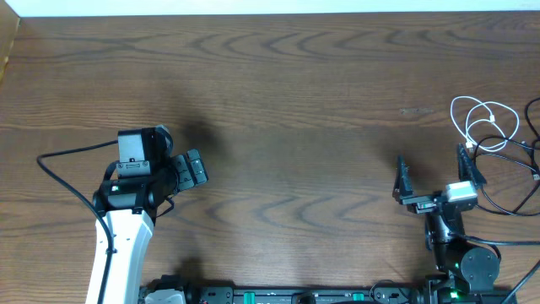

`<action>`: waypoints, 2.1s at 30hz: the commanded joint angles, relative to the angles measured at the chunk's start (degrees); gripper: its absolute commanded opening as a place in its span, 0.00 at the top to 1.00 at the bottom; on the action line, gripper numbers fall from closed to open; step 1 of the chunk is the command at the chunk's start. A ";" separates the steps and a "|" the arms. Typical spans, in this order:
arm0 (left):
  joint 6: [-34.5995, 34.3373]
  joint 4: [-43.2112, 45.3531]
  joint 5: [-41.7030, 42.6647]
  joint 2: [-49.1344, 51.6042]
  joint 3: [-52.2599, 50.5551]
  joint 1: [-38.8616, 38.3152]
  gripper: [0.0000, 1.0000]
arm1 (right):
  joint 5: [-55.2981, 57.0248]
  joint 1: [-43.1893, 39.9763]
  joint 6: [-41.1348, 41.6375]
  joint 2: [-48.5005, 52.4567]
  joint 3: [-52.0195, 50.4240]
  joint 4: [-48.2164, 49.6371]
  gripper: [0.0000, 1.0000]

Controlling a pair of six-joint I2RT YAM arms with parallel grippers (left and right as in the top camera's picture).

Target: Untangle cables

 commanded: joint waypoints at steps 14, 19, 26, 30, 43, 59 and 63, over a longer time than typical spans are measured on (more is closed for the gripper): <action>-0.26 -0.07 0.72 0.17 -0.31 0.09 0.00 | 5.33 0.55 0.07 -13.29 -0.11 -27.89 0.01; -0.26 -0.07 0.72 0.17 -0.31 0.09 0.00 | 5.16 0.72 0.24 -13.27 -0.09 -33.46 0.01; -0.26 -0.07 0.72 0.17 -0.31 0.09 0.00 | 5.55 0.70 0.28 -13.22 -0.09 -33.31 0.01; -0.26 -0.07 0.72 0.17 -0.31 0.09 0.00 | 5.55 0.70 0.28 -13.22 -0.09 -33.31 0.01; -0.26 -0.07 0.72 0.17 -0.31 0.09 0.00 | 5.55 0.70 0.28 -13.22 -0.09 -33.33 0.01; -0.26 -0.07 0.72 0.17 -0.31 0.09 0.00 | 5.55 0.70 0.28 -13.22 -0.09 -33.33 0.01; -0.26 -0.07 0.72 0.17 -0.31 0.09 0.00 | 5.55 0.70 0.28 -13.22 -0.09 -33.31 0.01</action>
